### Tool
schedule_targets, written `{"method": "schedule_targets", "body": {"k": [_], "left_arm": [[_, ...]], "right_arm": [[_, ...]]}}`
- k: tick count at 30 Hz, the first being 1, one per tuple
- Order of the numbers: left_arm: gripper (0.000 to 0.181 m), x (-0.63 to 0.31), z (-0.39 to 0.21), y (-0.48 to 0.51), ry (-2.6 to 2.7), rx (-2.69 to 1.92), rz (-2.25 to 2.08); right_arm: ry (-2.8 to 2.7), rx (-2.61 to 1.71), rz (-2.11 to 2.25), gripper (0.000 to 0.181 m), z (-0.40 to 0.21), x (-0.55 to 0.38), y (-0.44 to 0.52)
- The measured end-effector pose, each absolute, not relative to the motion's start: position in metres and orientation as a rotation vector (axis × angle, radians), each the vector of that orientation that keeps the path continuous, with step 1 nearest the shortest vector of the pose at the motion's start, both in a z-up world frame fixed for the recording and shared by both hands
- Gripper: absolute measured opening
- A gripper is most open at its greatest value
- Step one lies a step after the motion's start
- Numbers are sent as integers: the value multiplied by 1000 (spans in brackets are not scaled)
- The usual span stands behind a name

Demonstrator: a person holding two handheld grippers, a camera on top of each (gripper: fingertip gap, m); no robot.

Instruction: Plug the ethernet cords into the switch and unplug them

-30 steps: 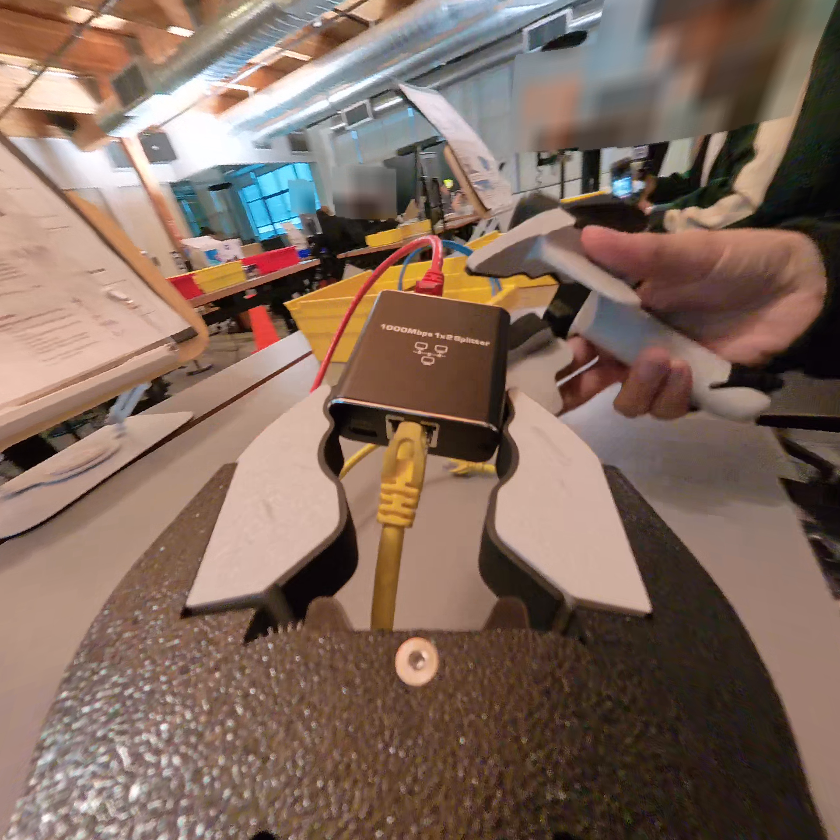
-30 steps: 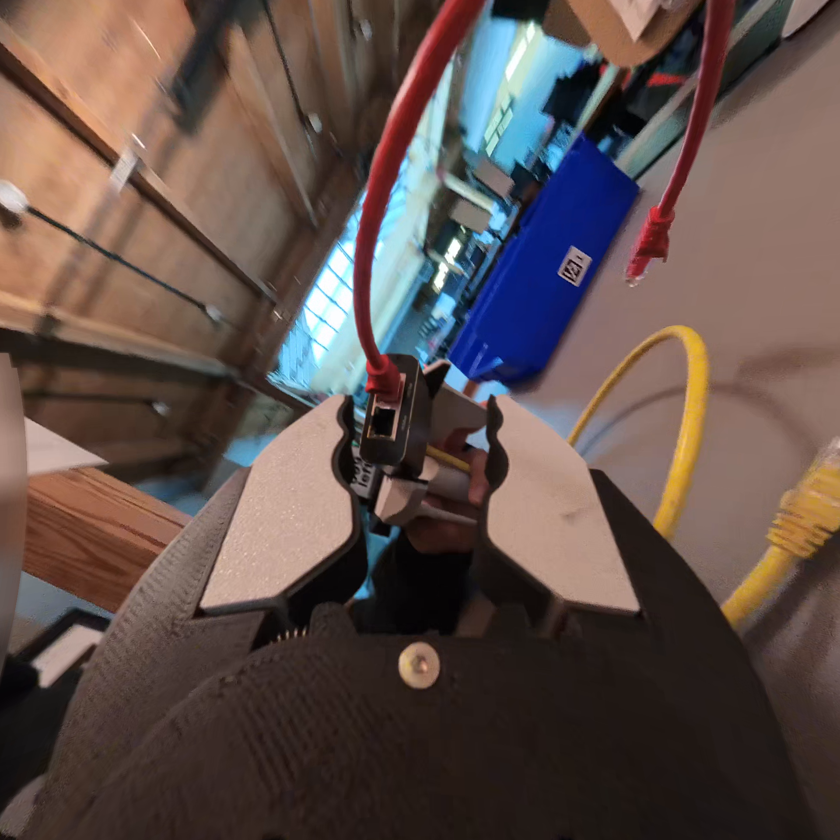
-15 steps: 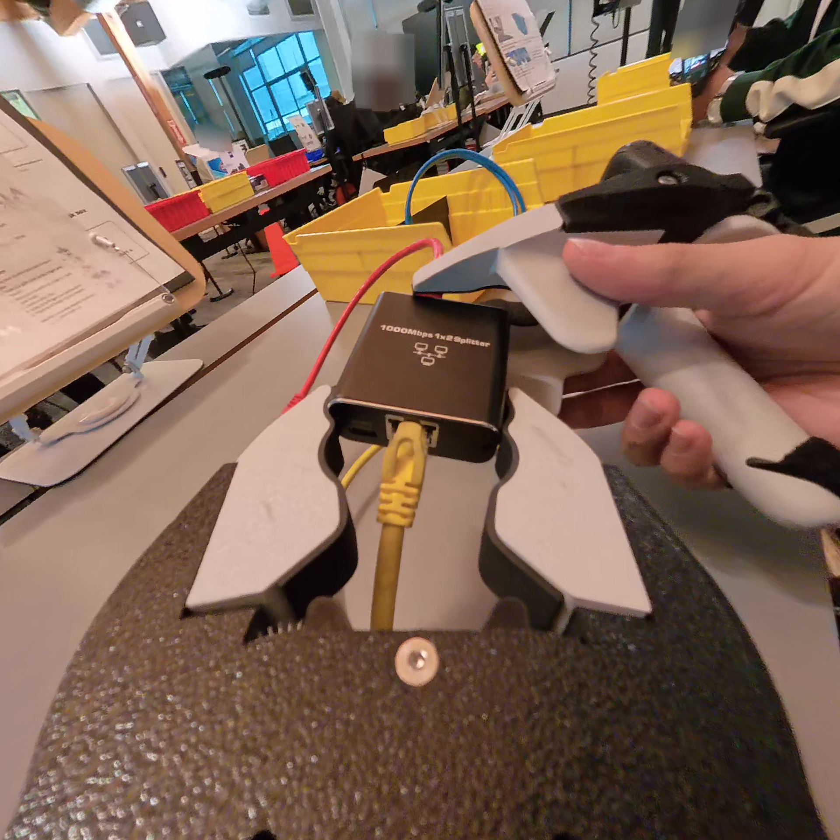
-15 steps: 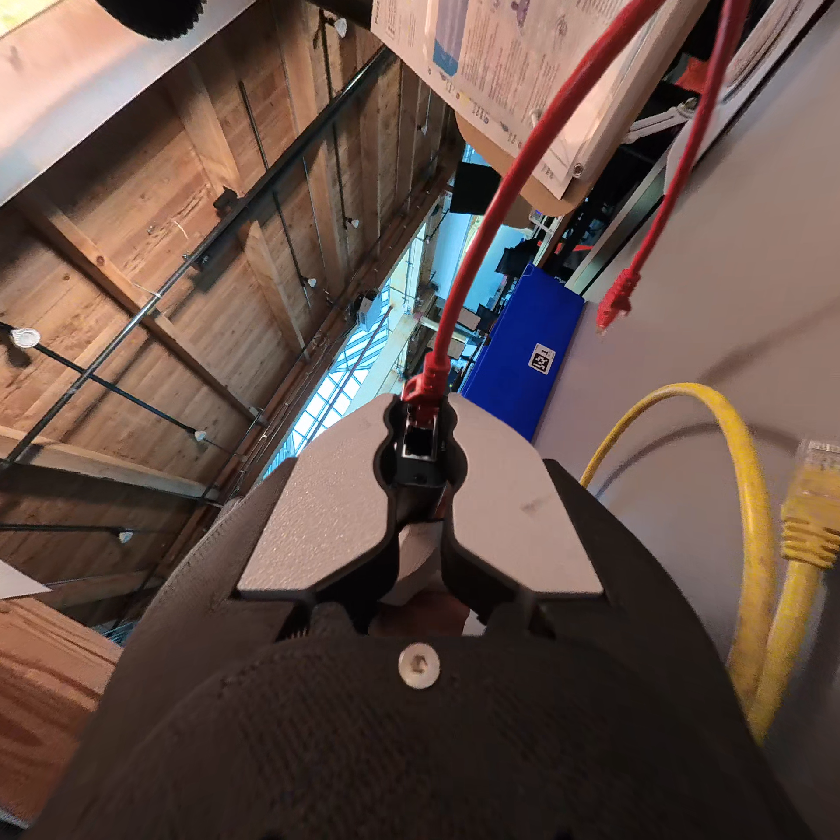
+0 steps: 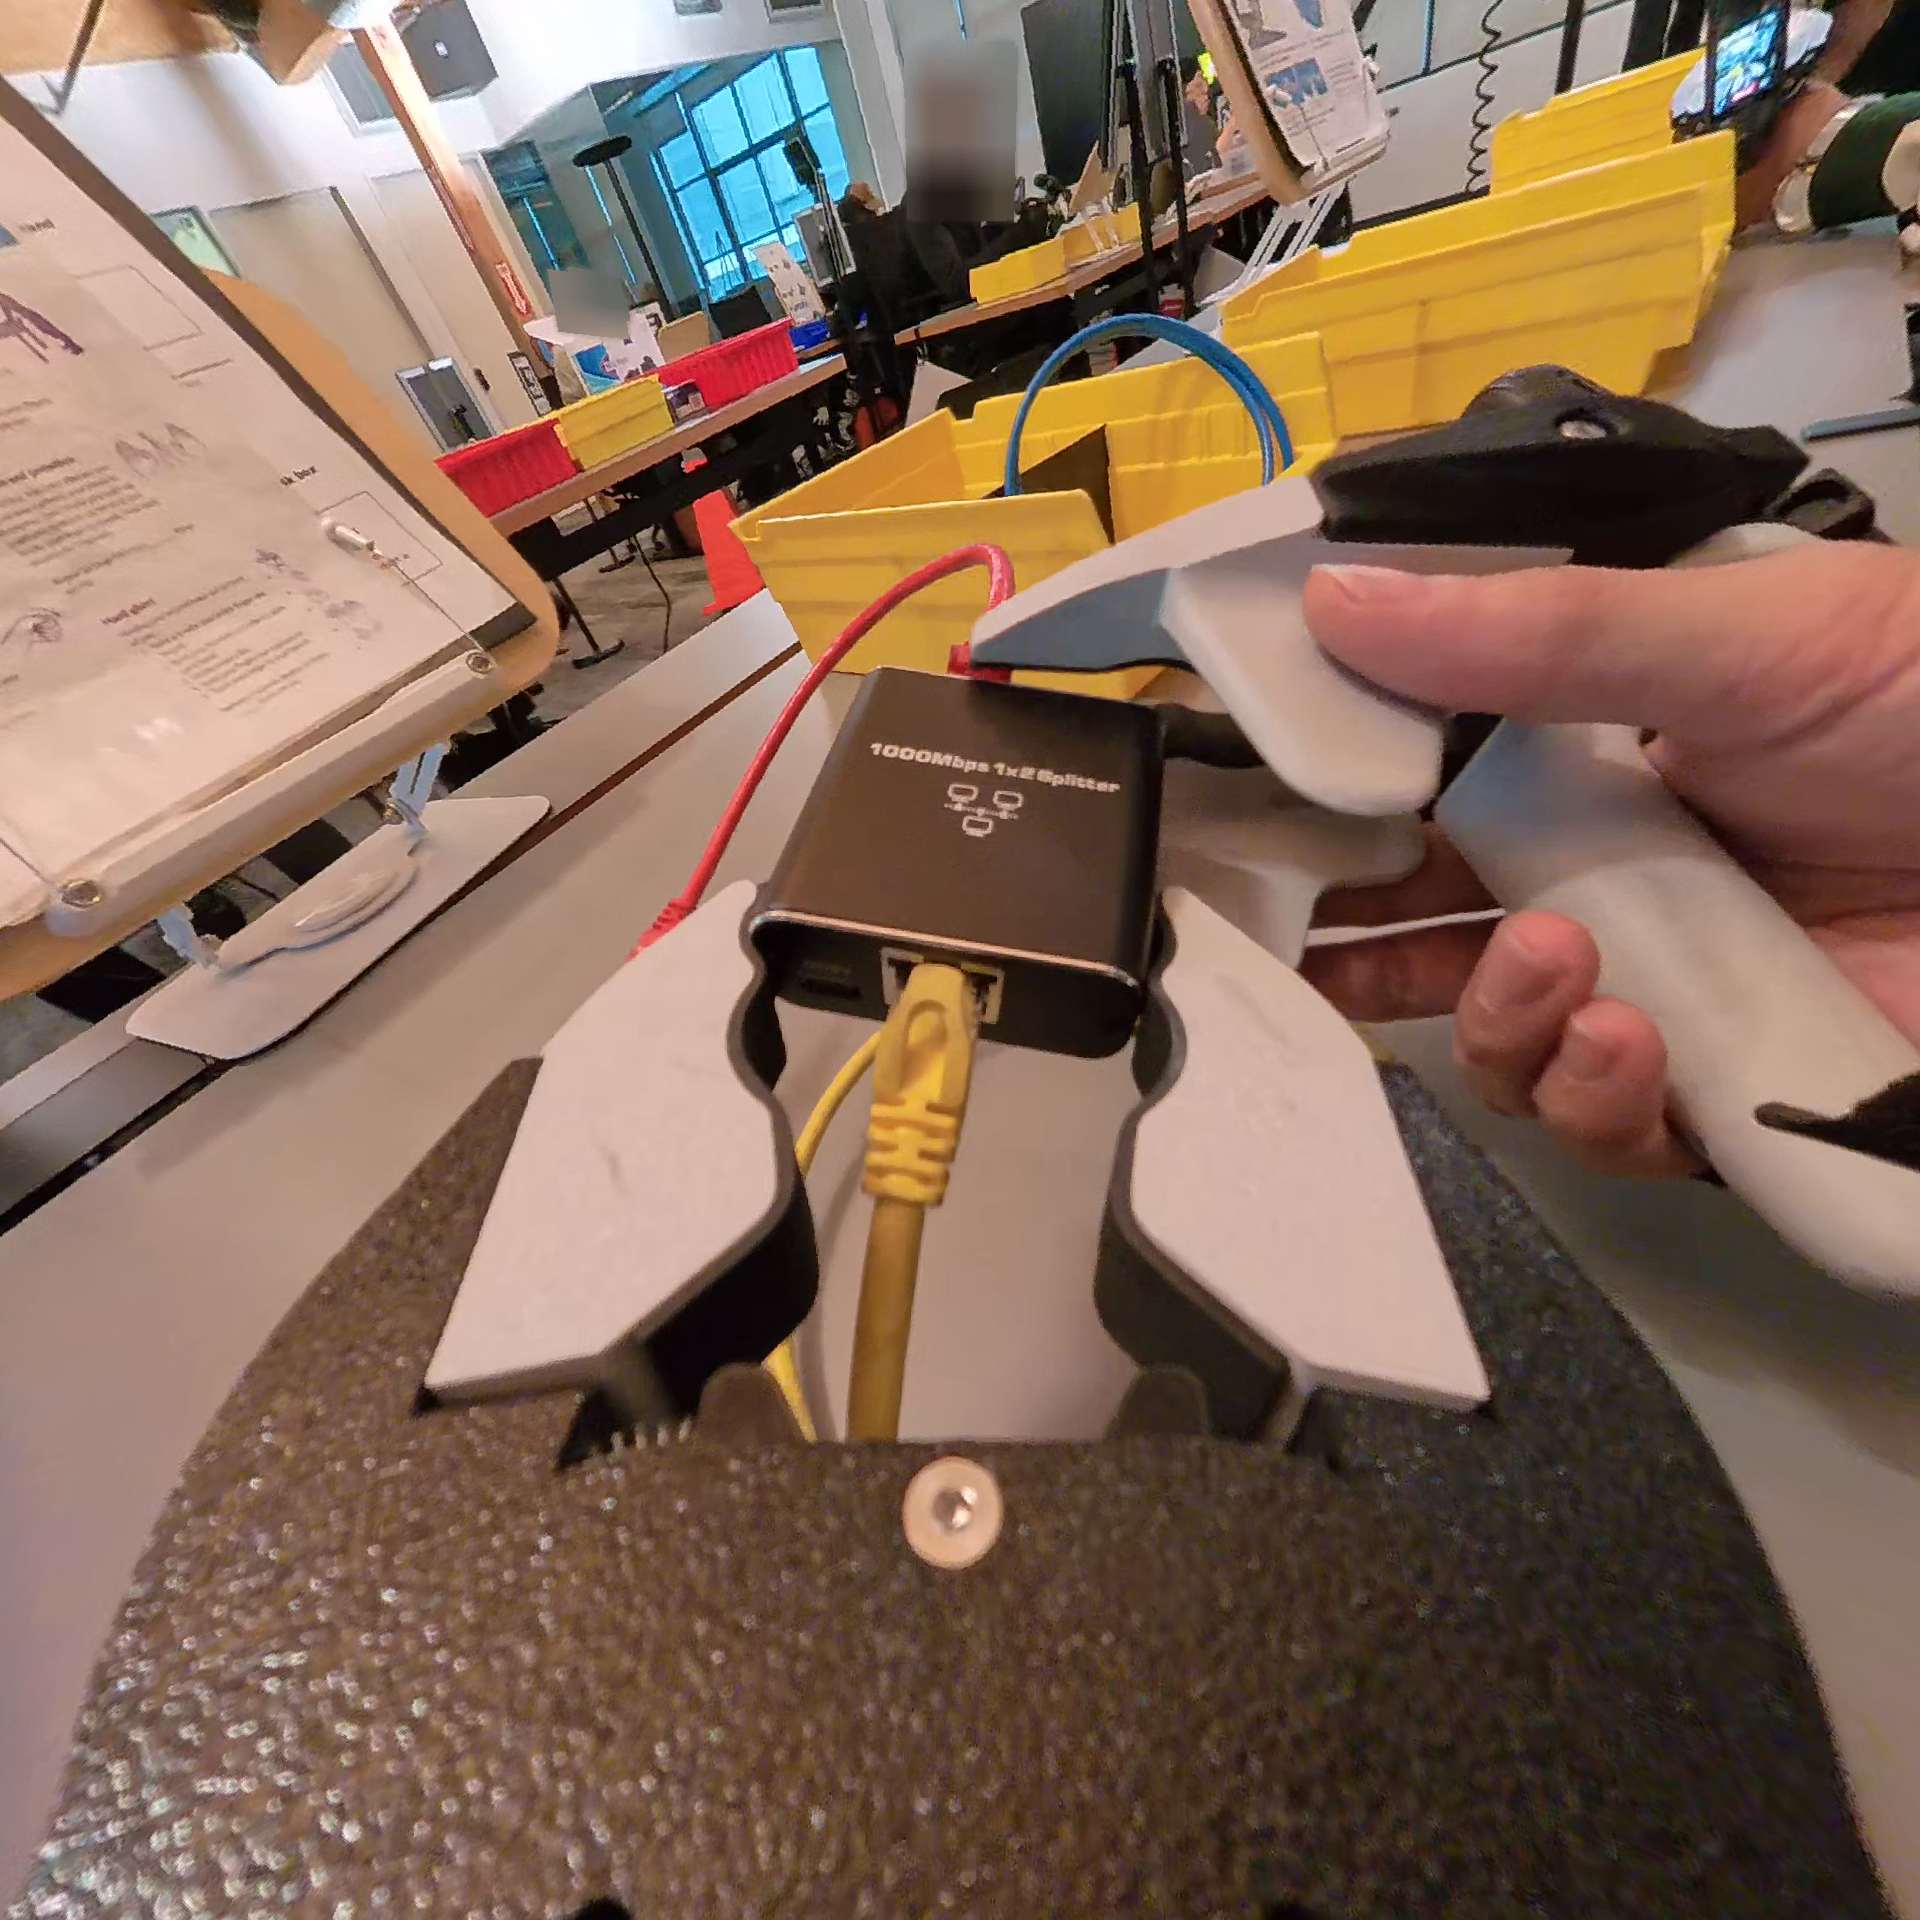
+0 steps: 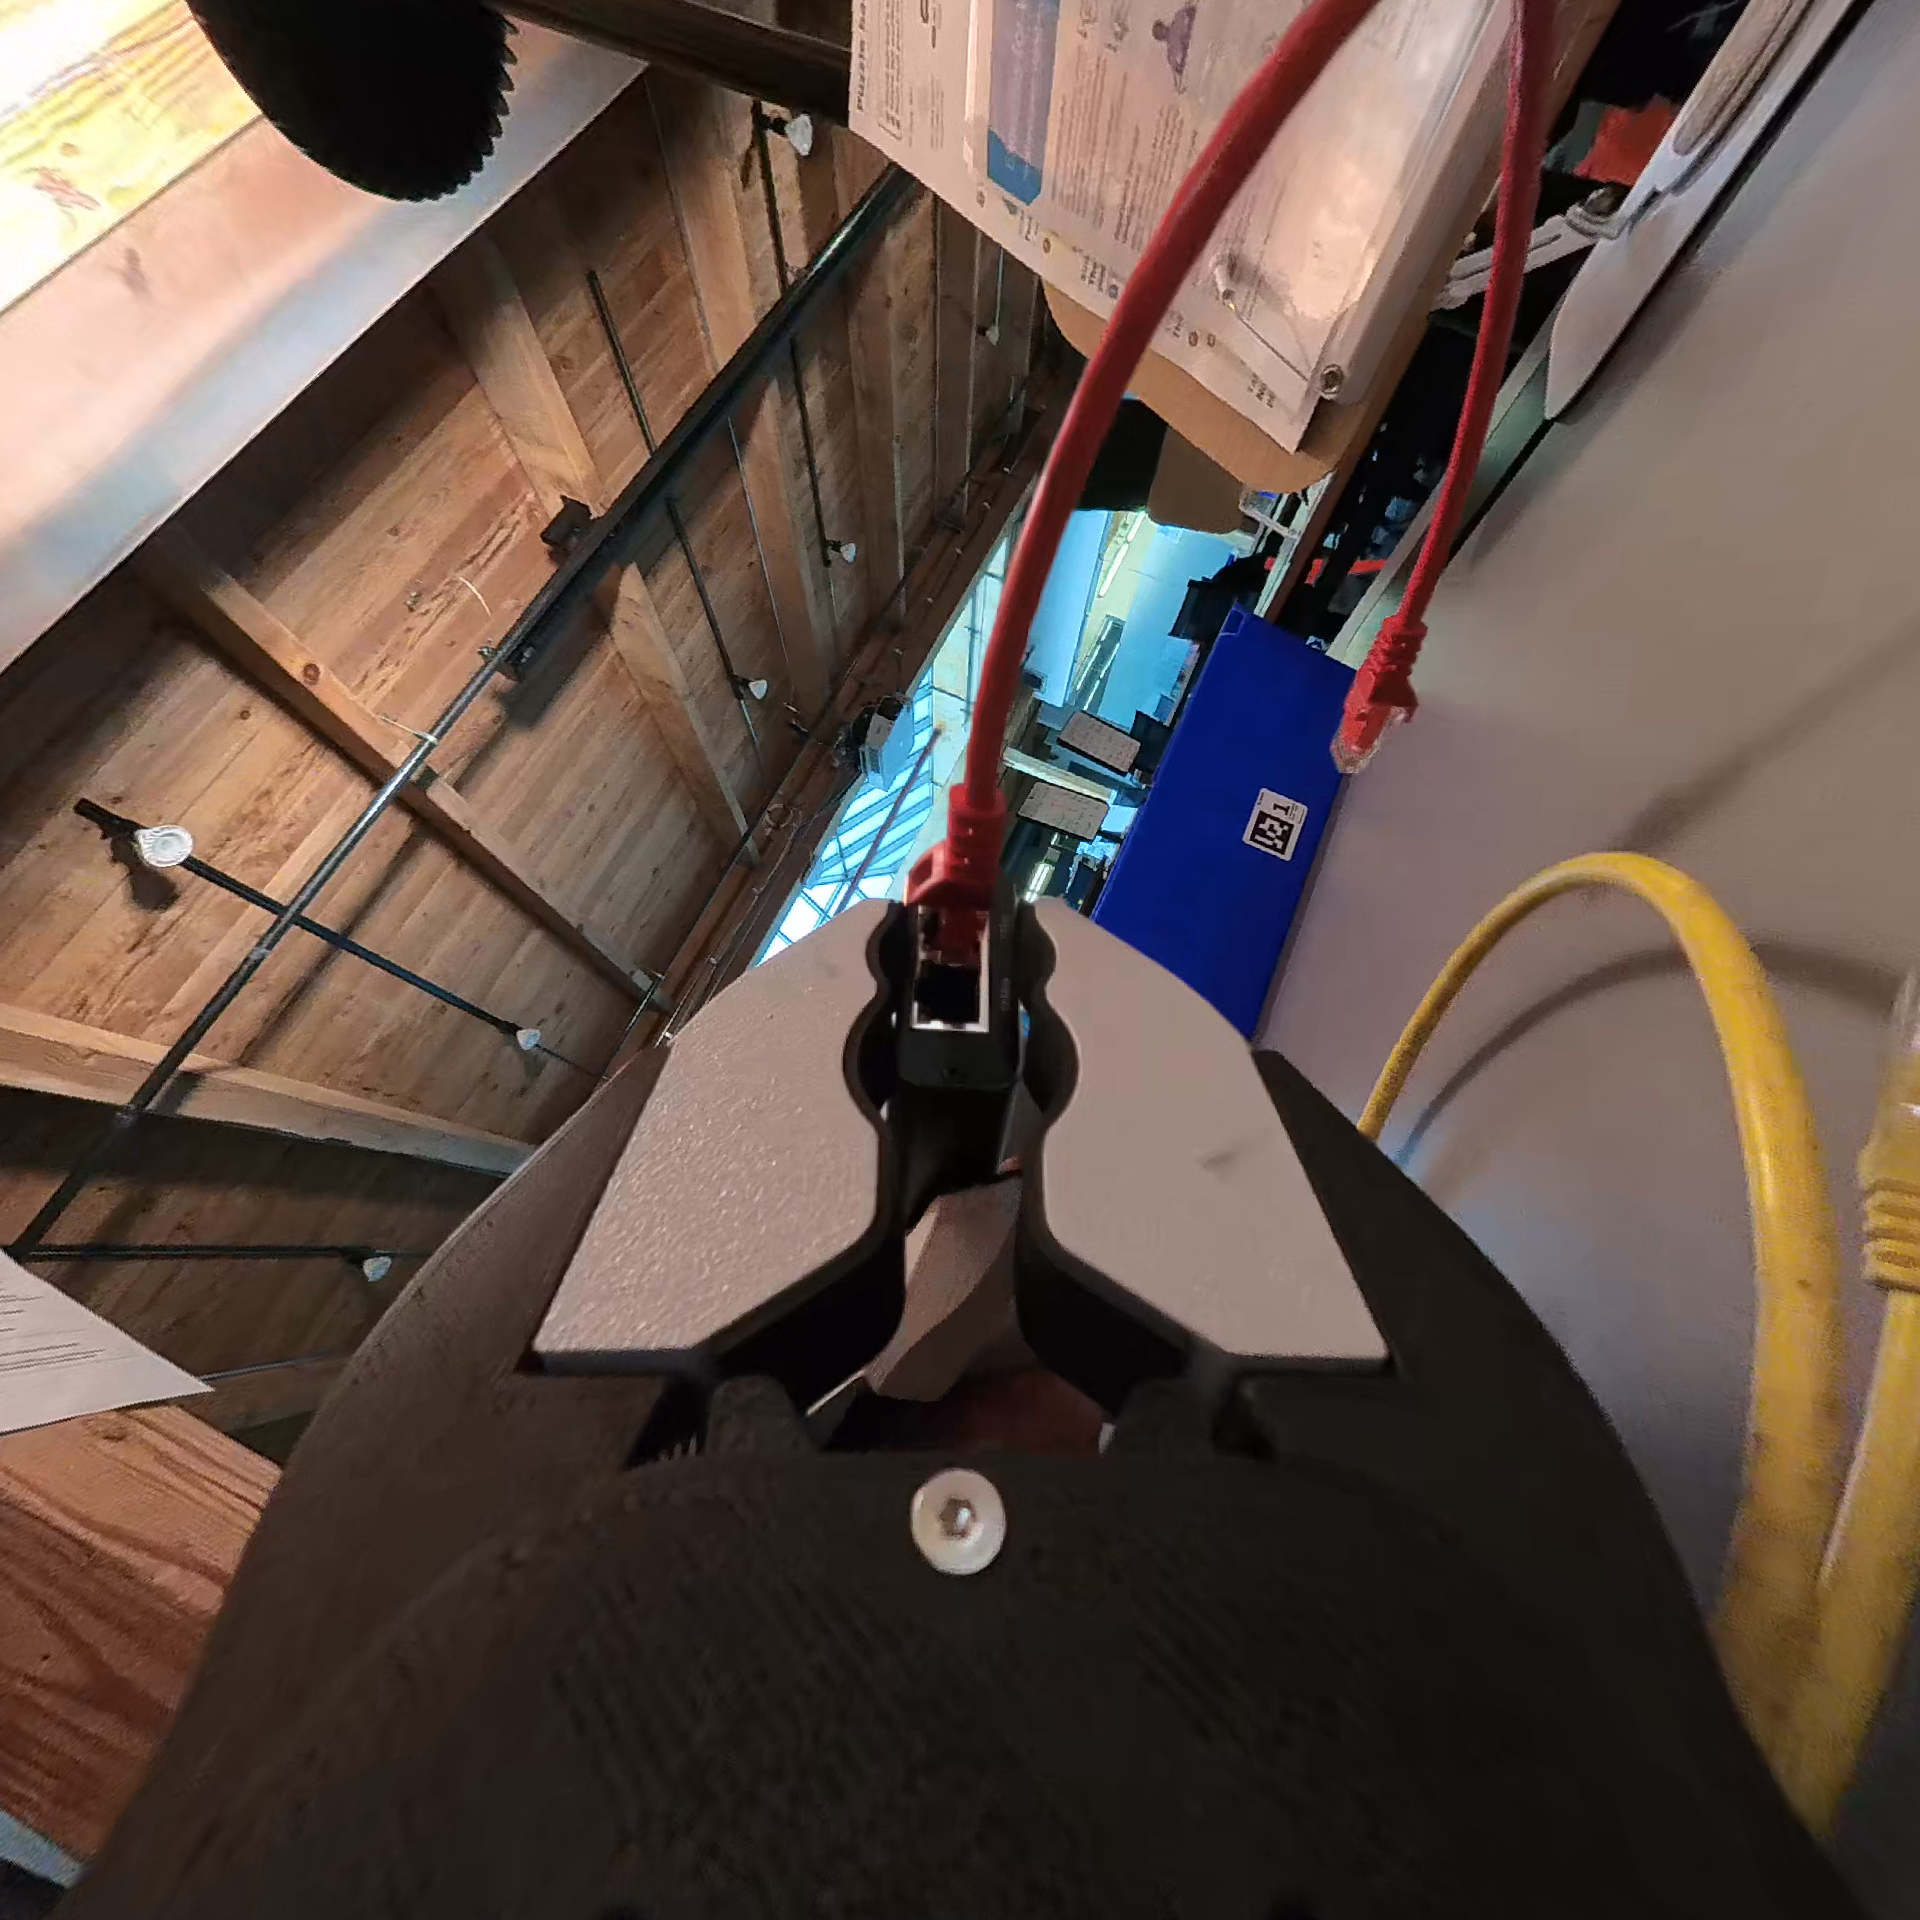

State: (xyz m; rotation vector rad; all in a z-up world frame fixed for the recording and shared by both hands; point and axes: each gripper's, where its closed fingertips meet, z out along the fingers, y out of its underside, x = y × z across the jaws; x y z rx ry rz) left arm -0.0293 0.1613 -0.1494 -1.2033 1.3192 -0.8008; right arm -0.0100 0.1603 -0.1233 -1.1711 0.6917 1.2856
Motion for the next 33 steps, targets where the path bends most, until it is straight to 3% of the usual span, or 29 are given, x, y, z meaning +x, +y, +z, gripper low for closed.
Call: {"method": "schedule_targets", "body": {"k": [19, 33], "left_arm": [[65, -25, -154, 160, 1301, -1230, -744], [65, -23, -147, 156, 1204, -1161, -824]], "right_arm": [[687, -1172, 1256, 11, -127, -4, 161], [328, -1264, 1097, 8, -112, -10, 156]]}}
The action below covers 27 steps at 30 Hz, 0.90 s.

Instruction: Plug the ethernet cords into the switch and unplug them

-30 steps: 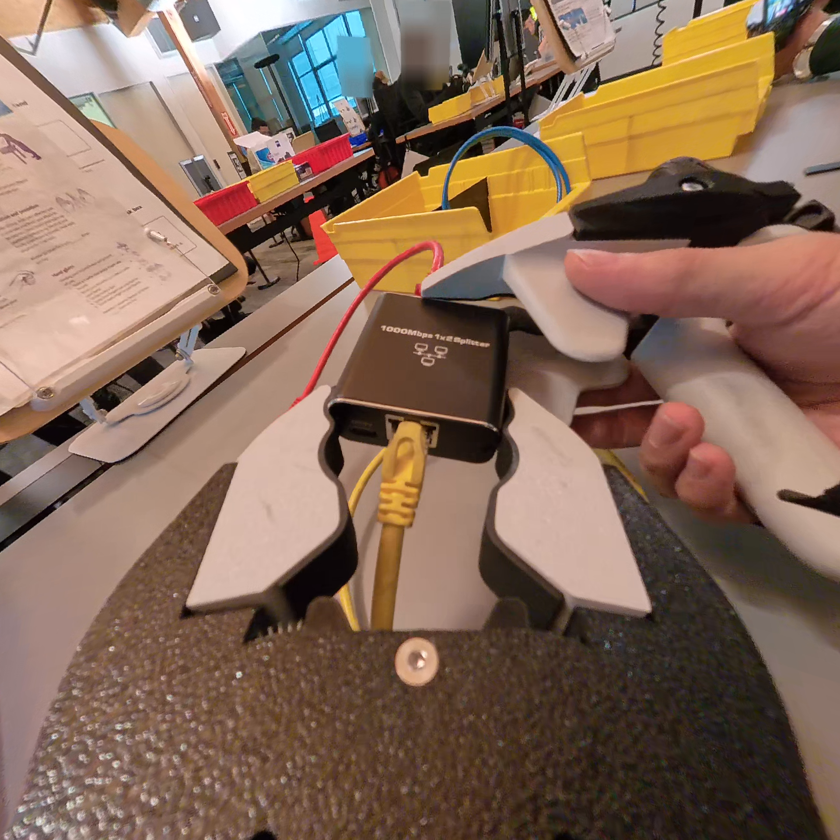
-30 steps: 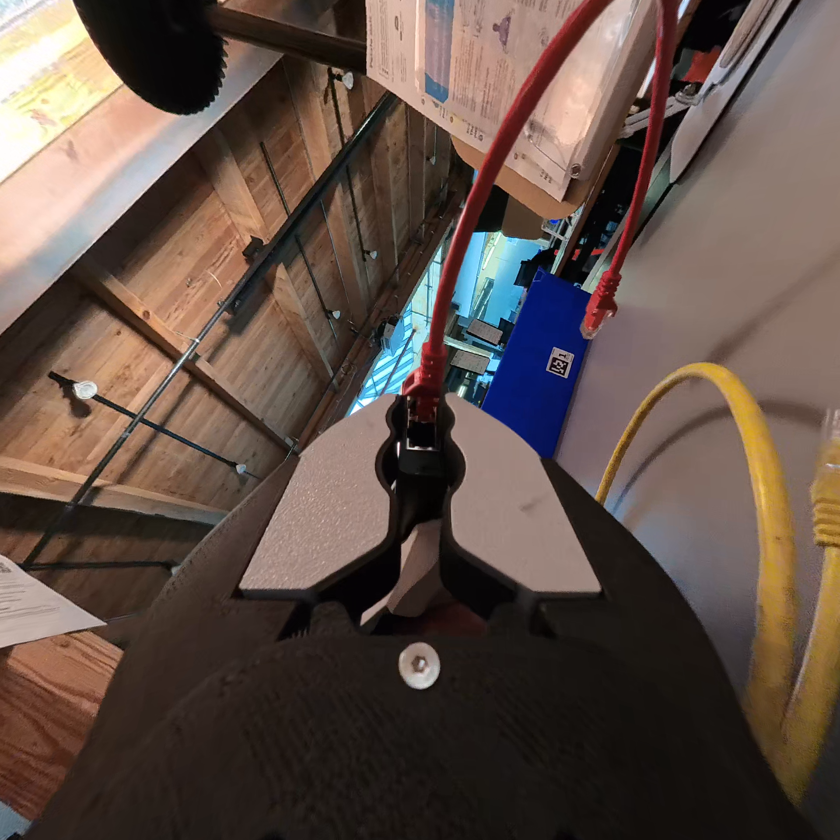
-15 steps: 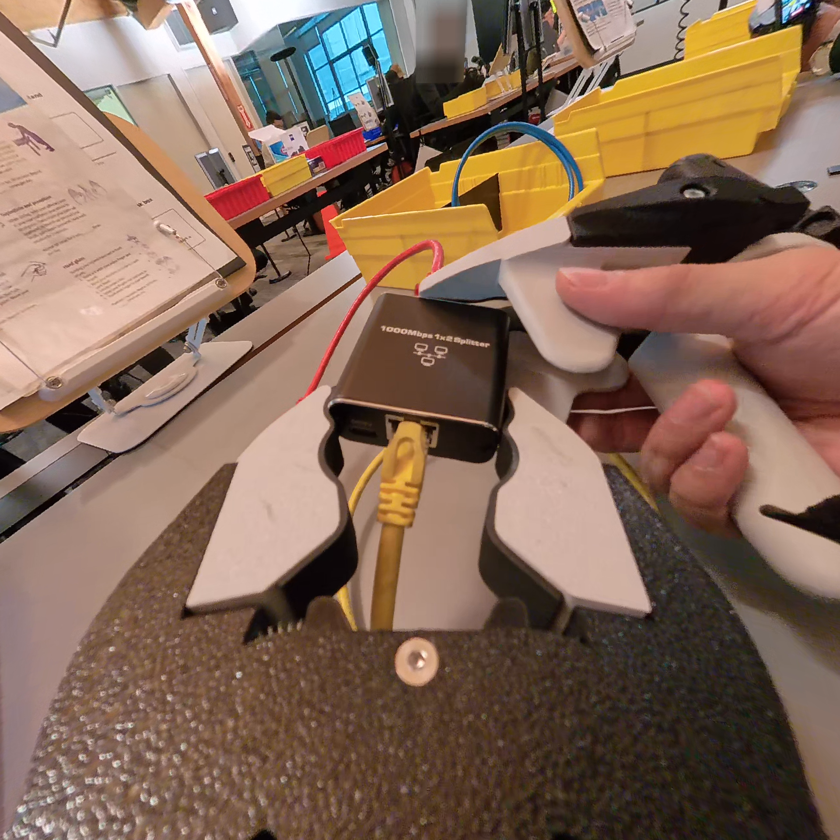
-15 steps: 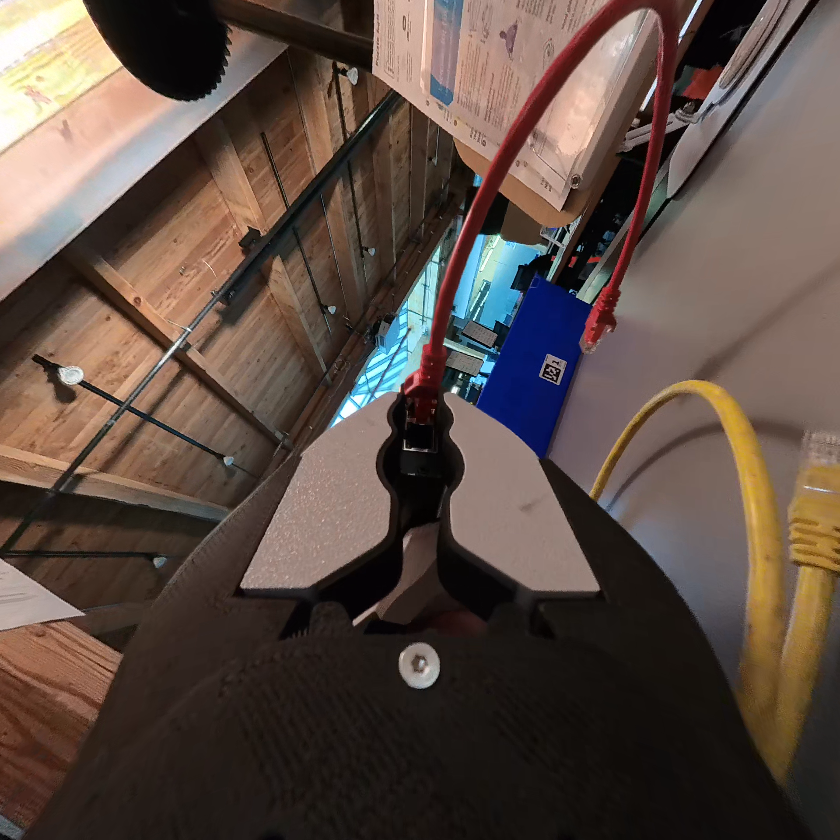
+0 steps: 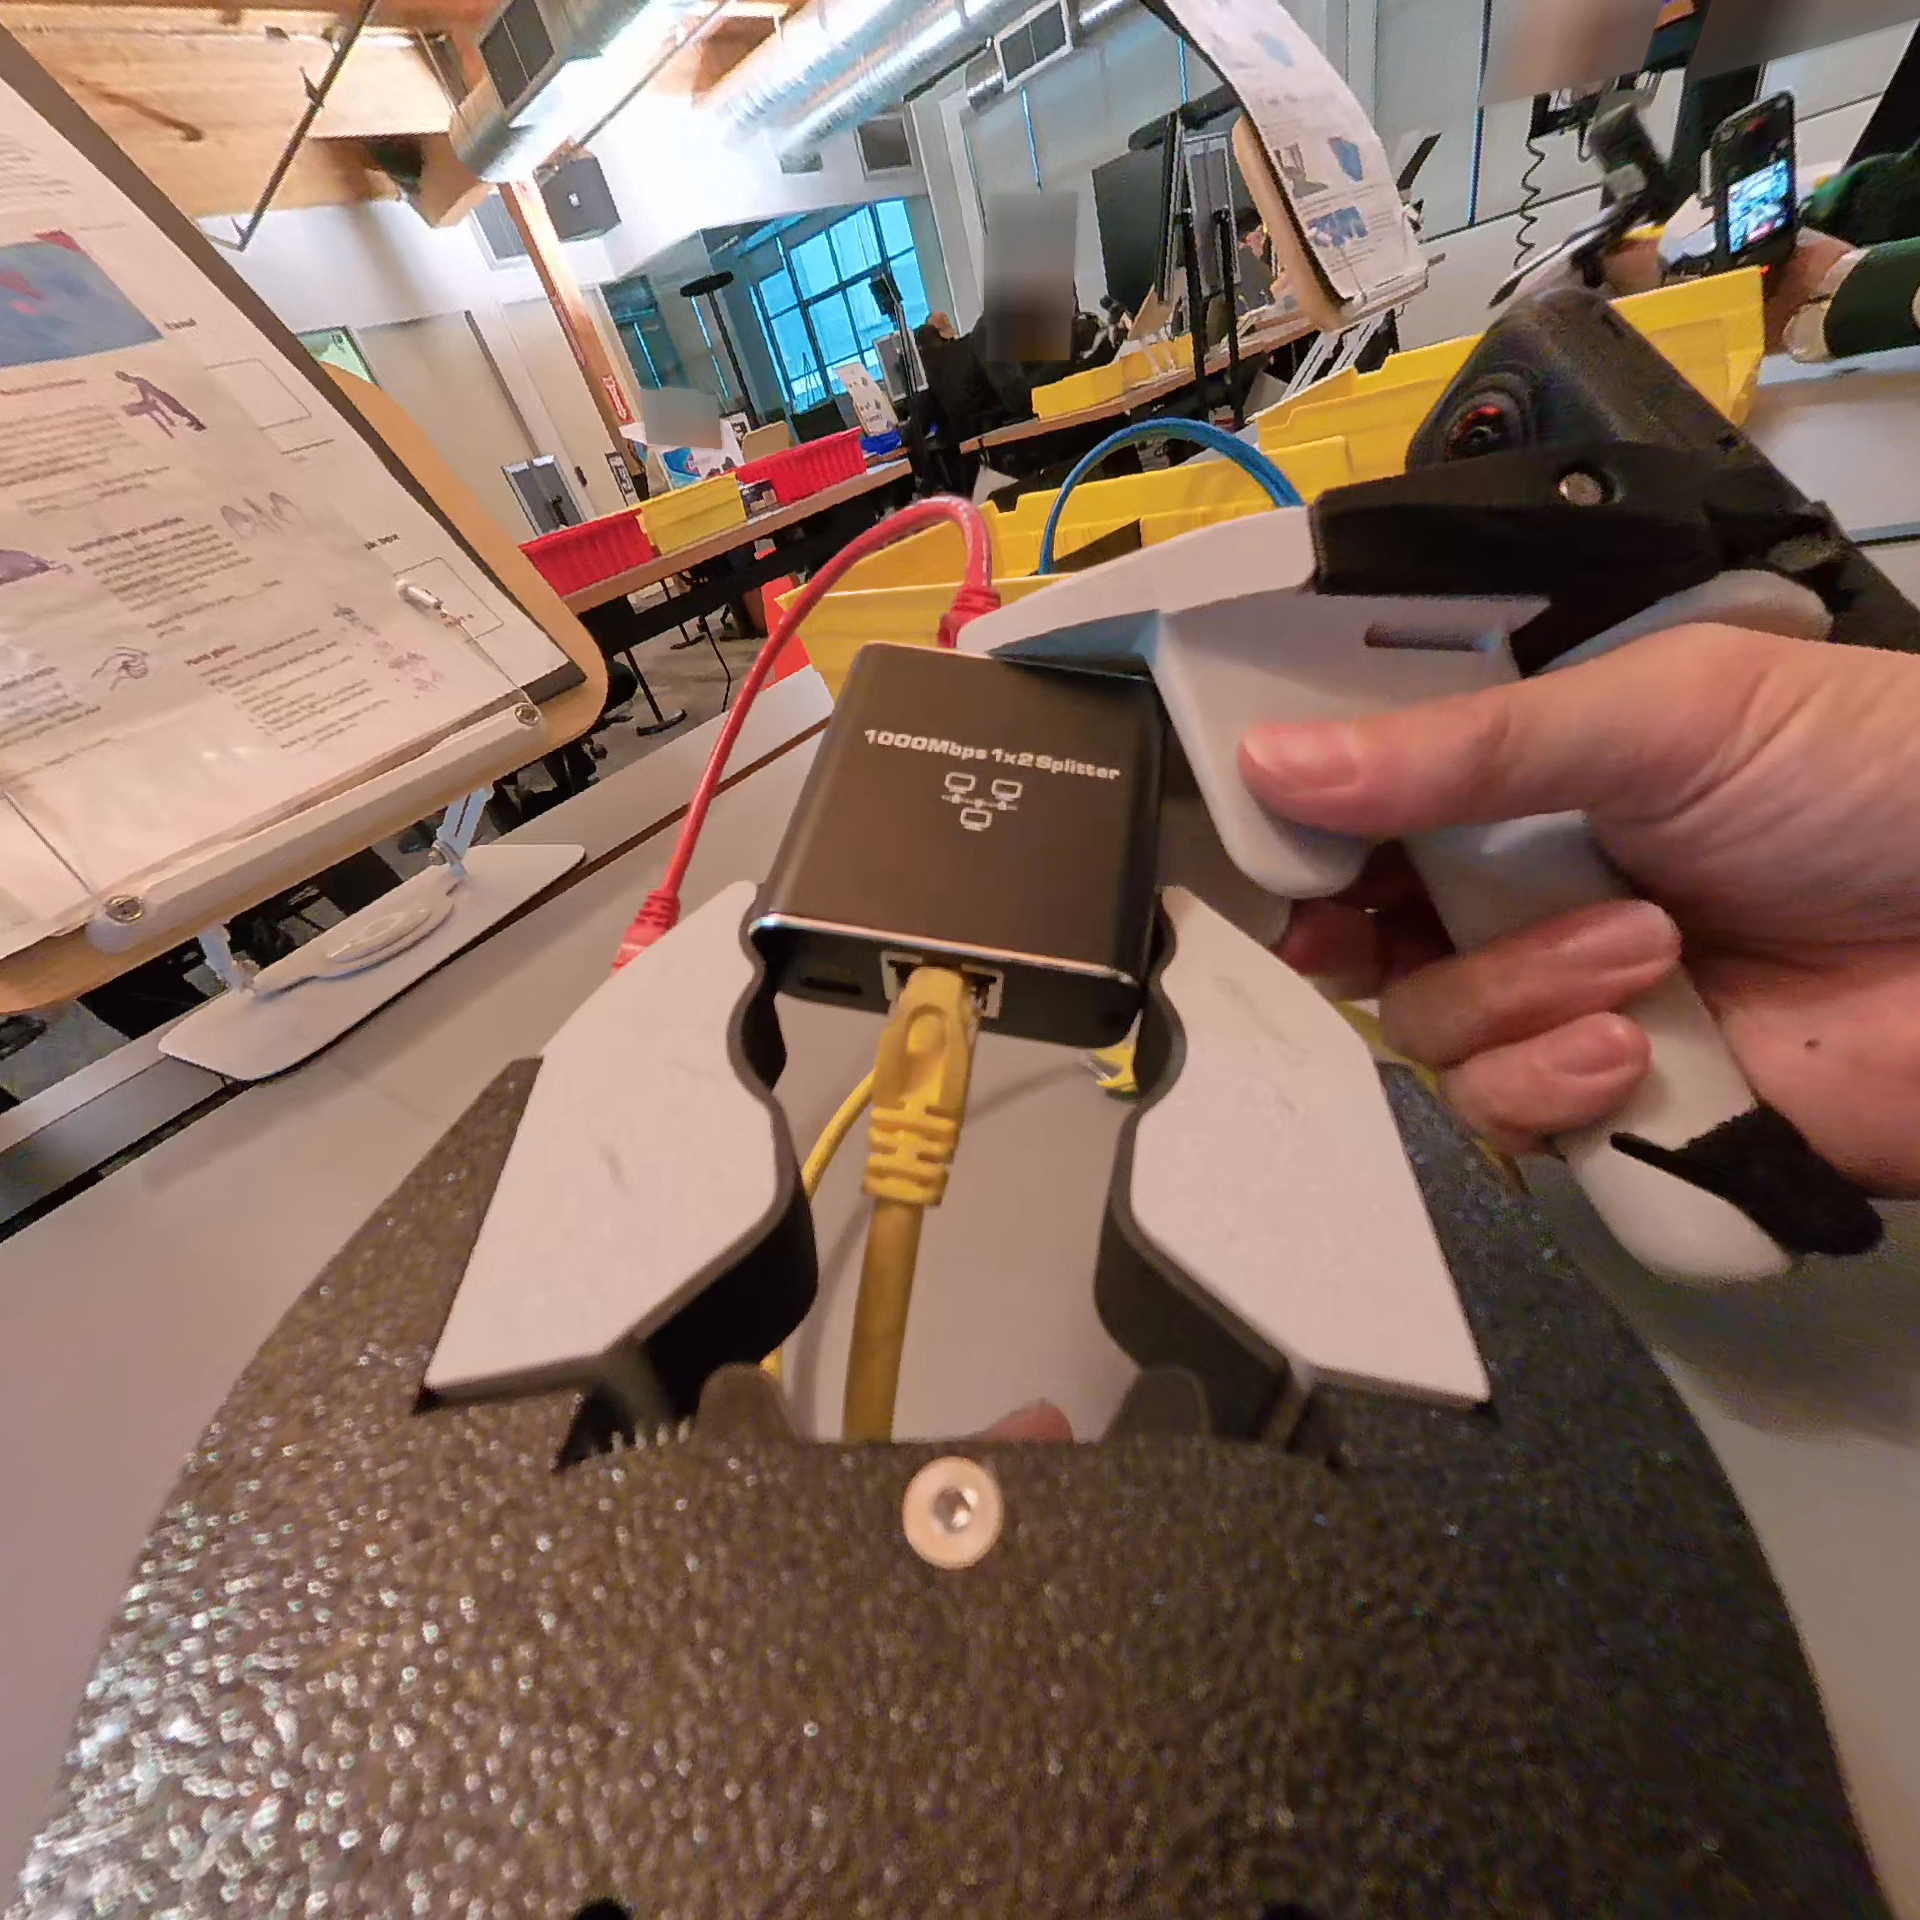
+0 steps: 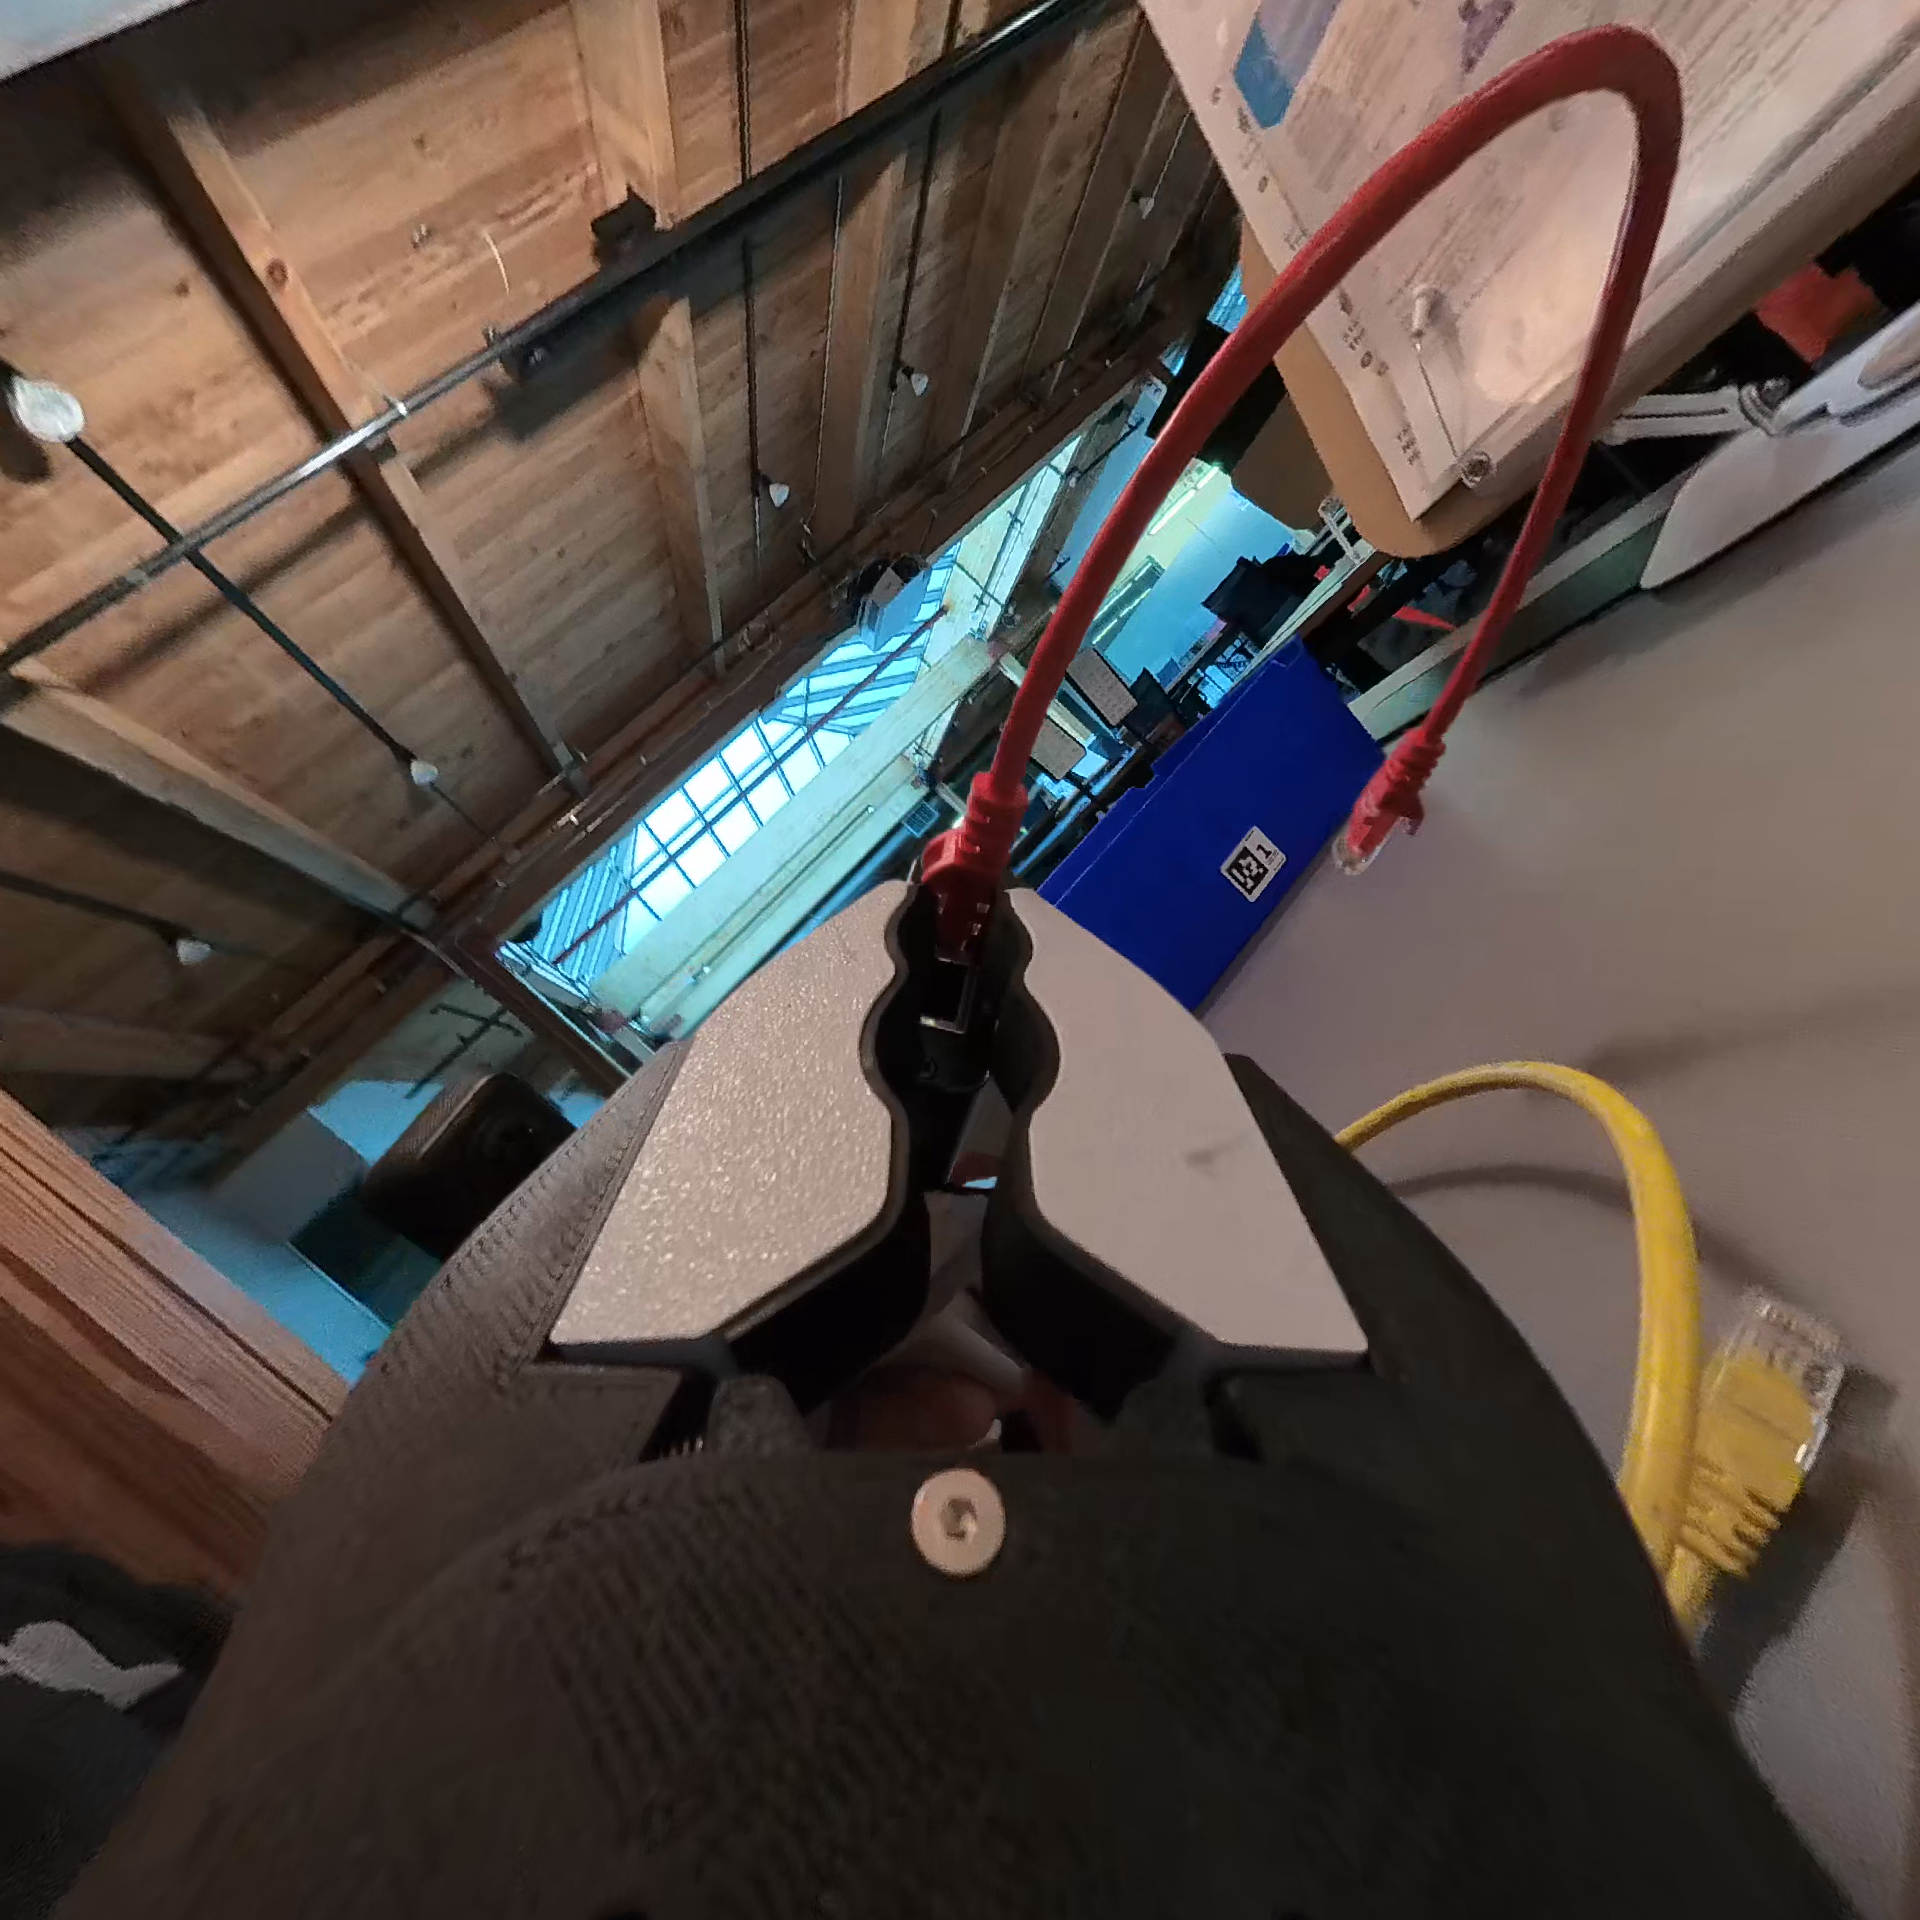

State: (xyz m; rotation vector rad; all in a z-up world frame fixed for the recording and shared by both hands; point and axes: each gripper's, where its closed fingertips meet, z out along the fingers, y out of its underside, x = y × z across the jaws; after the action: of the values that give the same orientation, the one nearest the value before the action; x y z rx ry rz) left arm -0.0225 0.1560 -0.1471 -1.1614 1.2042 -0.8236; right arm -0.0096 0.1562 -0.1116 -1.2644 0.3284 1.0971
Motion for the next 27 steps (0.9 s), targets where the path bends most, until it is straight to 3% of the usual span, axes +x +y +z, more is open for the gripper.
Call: {"method": "schedule_targets", "body": {"k": [27], "left_arm": [[63, -22, -150, 159, 1199, -1118, -876]], "right_arm": [[271, -1267, 1045, 12, -113, -10, 160]]}}
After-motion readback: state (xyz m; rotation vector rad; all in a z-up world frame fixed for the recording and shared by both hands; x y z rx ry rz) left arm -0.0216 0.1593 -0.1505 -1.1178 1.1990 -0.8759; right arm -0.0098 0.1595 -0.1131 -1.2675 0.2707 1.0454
